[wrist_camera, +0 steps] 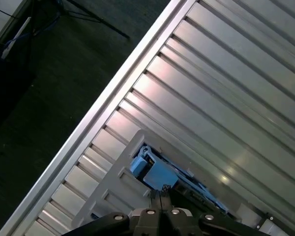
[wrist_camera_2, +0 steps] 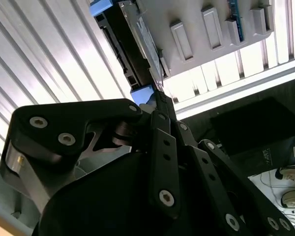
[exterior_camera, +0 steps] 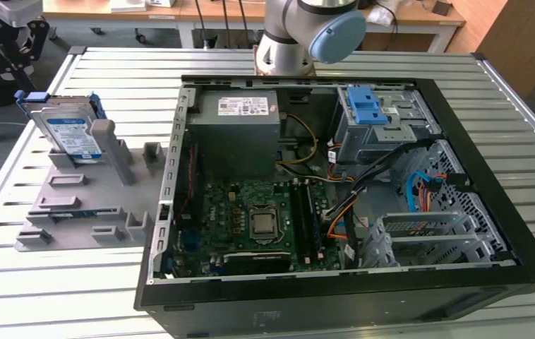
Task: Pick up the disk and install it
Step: 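Pick up the disk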
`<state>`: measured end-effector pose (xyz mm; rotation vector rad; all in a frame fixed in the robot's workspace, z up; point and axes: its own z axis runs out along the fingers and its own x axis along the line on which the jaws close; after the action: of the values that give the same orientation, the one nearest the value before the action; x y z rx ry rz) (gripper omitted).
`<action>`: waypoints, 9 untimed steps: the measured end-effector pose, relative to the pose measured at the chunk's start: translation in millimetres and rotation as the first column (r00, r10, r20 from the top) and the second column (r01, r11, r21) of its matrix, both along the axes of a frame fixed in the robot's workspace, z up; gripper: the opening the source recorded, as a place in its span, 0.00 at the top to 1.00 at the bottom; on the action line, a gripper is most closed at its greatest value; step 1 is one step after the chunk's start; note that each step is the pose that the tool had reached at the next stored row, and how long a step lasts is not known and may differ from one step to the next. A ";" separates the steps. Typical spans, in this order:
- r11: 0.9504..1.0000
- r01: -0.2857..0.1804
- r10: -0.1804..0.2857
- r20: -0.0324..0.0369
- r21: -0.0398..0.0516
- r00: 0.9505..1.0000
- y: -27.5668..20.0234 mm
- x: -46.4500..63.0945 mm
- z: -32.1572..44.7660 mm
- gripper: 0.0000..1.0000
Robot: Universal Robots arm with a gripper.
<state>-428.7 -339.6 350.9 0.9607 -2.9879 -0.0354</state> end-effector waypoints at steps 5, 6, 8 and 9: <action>0.999 -0.042 0.042 0.000 0.000 0.999 0.0 0.0 0.0 0.89; 0.999 -0.051 0.051 0.001 0.000 0.999 0.0 0.0 0.0 0.89; 0.998 -0.069 0.069 0.002 0.000 0.998 0.0 0.1 0.0 0.89; 0.997 -0.078 0.078 0.002 0.000 0.997 0.0 0.1 0.0 0.89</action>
<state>-428.6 -339.6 350.9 1.0770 -2.9496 -0.0340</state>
